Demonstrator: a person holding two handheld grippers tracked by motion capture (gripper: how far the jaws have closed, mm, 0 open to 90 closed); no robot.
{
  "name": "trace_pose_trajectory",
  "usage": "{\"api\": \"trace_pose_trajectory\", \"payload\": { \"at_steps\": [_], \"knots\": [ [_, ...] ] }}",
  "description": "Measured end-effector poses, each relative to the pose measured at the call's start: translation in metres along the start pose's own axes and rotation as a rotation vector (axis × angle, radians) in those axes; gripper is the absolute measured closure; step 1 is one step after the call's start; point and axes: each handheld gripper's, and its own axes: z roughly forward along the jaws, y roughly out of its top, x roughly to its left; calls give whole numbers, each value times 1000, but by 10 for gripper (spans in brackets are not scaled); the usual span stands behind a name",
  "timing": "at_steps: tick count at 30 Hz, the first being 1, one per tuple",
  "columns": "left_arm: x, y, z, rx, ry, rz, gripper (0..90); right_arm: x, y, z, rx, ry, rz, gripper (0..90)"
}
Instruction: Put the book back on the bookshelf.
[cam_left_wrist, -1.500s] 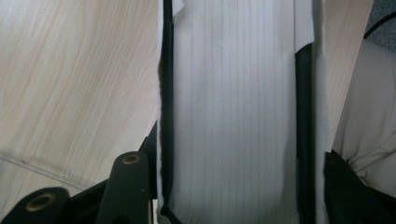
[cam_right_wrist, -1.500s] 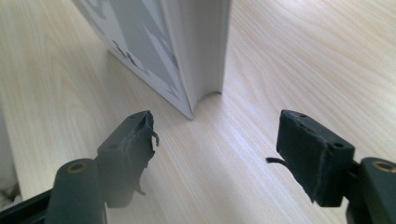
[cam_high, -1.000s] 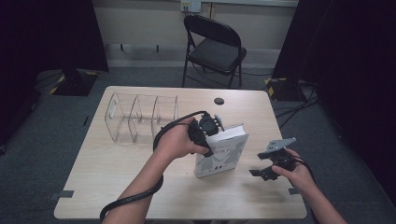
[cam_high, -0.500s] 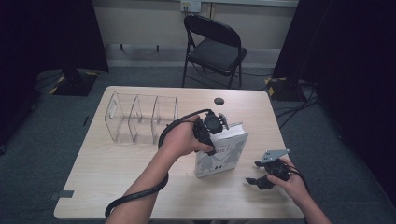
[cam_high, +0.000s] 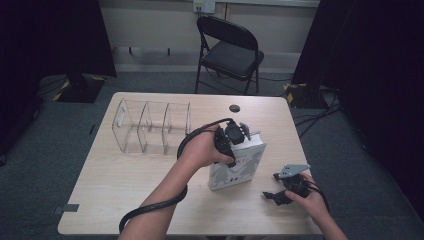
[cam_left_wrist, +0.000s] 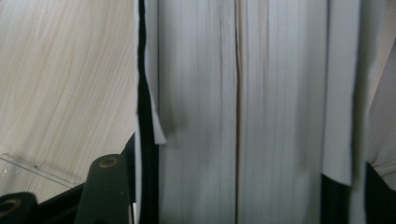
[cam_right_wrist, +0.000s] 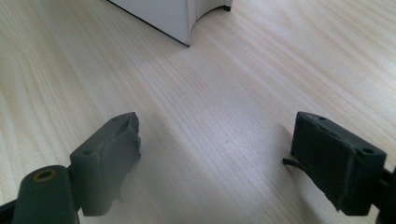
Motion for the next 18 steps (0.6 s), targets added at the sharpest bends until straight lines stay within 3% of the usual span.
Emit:
{"api": "trace_pose_trajectory", "payload": {
  "at_steps": [3,11,18],
  "knots": [
    [1,1,2,6,-22,-4,422,1,-2,0,-16,-5,7,143],
    [1,3,7,12,-2,1,393,2,-8,3,-89,-30,38,141],
    [3,4,8,28,-10,-13,398,2,-8,3,-91,-30,38,140]
  ]
}}
